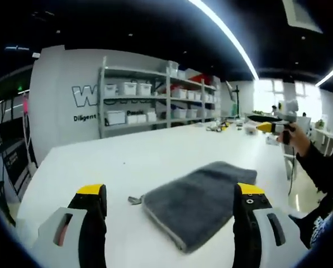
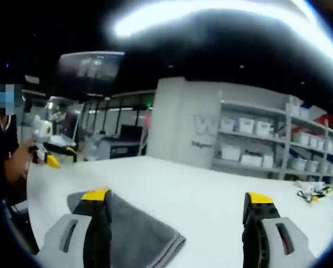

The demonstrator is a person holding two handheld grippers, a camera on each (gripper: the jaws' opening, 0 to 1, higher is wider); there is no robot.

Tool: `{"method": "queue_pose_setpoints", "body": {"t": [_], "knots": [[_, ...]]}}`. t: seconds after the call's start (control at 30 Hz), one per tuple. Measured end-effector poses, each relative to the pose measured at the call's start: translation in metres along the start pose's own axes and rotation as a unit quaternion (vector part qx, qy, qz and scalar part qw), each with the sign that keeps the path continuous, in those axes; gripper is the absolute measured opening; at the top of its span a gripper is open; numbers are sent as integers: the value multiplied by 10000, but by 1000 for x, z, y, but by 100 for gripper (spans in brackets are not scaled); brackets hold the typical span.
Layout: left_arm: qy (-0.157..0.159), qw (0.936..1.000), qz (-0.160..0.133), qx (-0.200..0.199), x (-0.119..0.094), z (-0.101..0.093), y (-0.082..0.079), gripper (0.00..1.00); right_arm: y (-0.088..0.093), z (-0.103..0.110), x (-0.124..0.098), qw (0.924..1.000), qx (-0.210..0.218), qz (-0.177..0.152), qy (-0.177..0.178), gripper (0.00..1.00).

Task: Open the folded towel by lifting each exposed corner and separating the folded layers until the towel lies flat within the target outline without major curled edges

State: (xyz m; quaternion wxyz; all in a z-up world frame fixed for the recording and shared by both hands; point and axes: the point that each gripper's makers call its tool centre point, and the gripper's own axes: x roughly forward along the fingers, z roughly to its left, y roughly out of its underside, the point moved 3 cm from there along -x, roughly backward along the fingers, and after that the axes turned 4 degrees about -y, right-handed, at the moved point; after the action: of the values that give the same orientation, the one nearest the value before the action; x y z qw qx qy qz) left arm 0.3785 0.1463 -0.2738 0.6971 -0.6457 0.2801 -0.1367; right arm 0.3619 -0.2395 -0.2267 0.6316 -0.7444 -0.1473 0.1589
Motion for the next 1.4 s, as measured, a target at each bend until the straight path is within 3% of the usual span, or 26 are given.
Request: {"method": "queue_pose_setpoints", "body": {"t": [0.1,0.37,0.67,0.83,1.03,1.2,1.4], "knots": [[-188,9996,180,-61,-1,-3,15,89,12,2,-3,9997,-66,221,96,94],[-17,9983,523,-260,5,-13,49,80,58,18,-5,9959,249,862,-62,86],[99,9945,1007,-261,15,-17,85,71,93,34,-3,9915,426,1215,-183,80],[147,9934,1098,-293,17,-17,90,66,102,39,-2,9897,477,1327,-237,77],[174,9921,1181,-379,21,-15,93,54,109,50,0,9874,476,1457,-395,68],[288,9906,1241,-503,23,-21,95,46,116,63,-1,9829,606,1640,-584,48],[443,9885,1368,-478,29,-32,104,37,133,70,-2,9767,529,1962,-692,51]]}}
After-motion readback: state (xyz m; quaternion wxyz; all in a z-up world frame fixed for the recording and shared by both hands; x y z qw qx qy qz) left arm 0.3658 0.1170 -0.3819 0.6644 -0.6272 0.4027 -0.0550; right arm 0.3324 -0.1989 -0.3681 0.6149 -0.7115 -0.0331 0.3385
